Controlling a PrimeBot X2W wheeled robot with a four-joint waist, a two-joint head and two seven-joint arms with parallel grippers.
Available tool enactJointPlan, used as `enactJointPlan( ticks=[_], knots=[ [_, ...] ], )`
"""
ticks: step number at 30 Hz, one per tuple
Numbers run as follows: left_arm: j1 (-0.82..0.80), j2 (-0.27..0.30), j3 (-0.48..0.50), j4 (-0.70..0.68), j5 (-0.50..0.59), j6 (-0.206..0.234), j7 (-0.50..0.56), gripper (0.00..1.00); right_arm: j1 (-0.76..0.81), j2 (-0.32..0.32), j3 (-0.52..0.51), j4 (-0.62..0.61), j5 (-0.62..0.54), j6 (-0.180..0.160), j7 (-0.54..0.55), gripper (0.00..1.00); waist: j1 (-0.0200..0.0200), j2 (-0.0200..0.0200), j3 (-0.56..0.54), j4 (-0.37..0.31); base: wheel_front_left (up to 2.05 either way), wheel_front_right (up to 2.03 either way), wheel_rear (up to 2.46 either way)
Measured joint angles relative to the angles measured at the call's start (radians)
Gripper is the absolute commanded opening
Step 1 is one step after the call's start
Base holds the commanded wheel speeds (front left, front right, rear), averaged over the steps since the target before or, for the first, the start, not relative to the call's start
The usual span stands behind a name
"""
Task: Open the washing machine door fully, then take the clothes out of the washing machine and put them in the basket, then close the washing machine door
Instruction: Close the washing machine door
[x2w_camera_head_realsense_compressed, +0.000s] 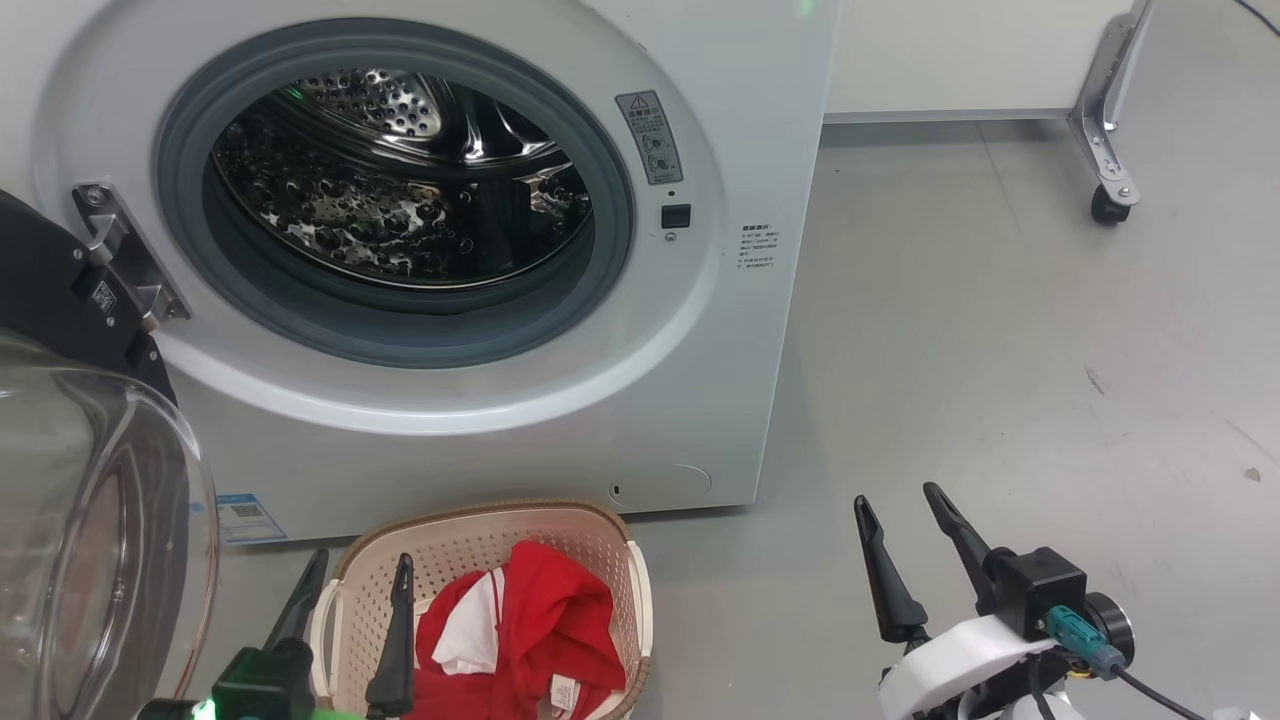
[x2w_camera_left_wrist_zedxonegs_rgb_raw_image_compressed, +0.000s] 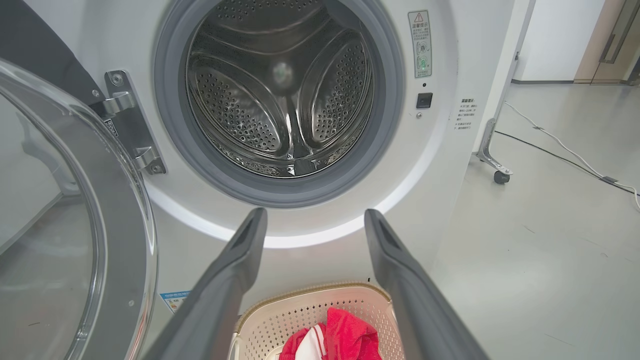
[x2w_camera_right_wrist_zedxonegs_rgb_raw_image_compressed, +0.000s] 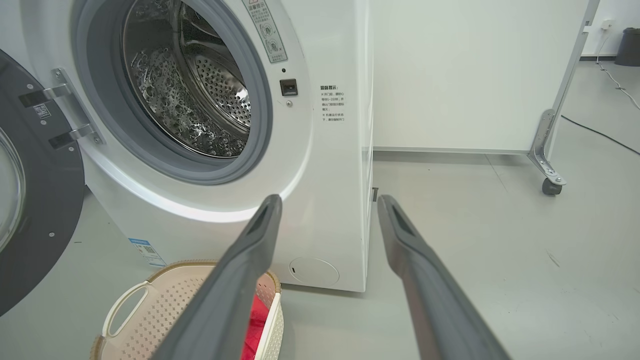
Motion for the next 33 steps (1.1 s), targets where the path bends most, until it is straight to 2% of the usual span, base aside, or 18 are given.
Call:
enactJointPlan(
  ticks=[33],
  knots=[
    [0.059,0.003,-0.007,-0.163,0.023,0.018,0.08,1.0,0.012,-0.003,-0.001,-0.036,0.001,-0.008,0.01,1.0,0.0,0.0,0.024,-0.006,-0.02,0.07,-0.05]
  ],
)
